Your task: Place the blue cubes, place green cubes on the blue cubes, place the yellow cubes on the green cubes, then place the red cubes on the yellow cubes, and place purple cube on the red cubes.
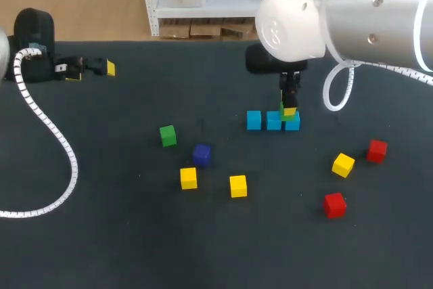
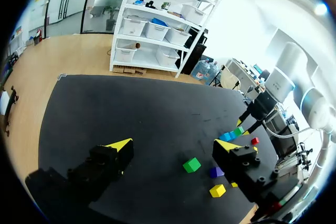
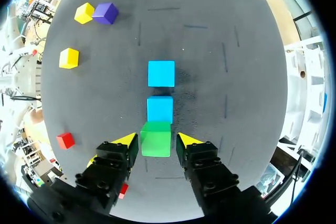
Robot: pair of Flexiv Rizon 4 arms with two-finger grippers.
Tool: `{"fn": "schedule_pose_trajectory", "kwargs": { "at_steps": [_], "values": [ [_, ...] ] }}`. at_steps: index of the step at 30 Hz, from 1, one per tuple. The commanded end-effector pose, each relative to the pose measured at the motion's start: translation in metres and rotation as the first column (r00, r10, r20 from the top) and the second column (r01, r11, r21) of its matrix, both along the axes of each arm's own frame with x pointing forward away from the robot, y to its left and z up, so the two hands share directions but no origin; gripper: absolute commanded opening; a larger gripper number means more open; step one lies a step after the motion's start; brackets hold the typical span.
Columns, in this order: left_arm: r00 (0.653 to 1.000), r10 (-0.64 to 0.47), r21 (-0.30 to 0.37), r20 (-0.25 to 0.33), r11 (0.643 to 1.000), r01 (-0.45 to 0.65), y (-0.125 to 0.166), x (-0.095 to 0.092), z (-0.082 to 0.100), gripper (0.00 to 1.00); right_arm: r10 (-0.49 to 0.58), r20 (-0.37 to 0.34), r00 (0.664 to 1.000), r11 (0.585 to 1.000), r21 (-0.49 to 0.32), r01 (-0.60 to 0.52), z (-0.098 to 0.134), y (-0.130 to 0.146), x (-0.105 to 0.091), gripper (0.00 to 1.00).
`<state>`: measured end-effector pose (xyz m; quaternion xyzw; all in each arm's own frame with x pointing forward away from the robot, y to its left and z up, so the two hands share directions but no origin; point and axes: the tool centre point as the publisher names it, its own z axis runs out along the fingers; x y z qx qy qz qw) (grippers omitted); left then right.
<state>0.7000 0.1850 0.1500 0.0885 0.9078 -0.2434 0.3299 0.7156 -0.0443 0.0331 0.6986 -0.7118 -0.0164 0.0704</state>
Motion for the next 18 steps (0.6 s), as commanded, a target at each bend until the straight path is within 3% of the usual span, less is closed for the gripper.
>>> {"fn": "schedule_pose_trajectory", "kwargs": {
  "at_steps": [1, 5, 8, 18],
  "values": [
    [1.000, 0.000, 0.000, 0.000, 1.000, 0.000, 0.0000, 0.0000, 0.0000, 1.00, 0.000, -0.001, 1.000, 1.000, 0.001, 0.000, 0.0000, -0.0002, 0.0003, 0.45],
    [1.000, 0.000, 0.000, 0.000, 1.000, 0.000, 0.0000, 0.0000, 0.0000, 1.00, 0.000, -0.001, 1.000, 1.000, 0.001, 0.000, 0.0003, -0.0004, 0.0002, 0.42],
    [1.000, 0.000, 0.000, 0.000, 1.000, 0.000, 0.0000, 0.0000, 0.0000, 1.00, 0.000, -0.001, 1.000, 1.000, 0.001, 0.000, 0.0005, -0.0005, 0.0002, 0.31],
    [1.000, 0.000, 0.000, 0.000, 1.000, 0.000, 0.0000, 0.0000, 0.0000, 1.00, 0.001, -0.002, 1.000, 1.000, 0.002, -0.001, 0.0006, -0.0001, 0.0000, 0.25]
  ]
}}
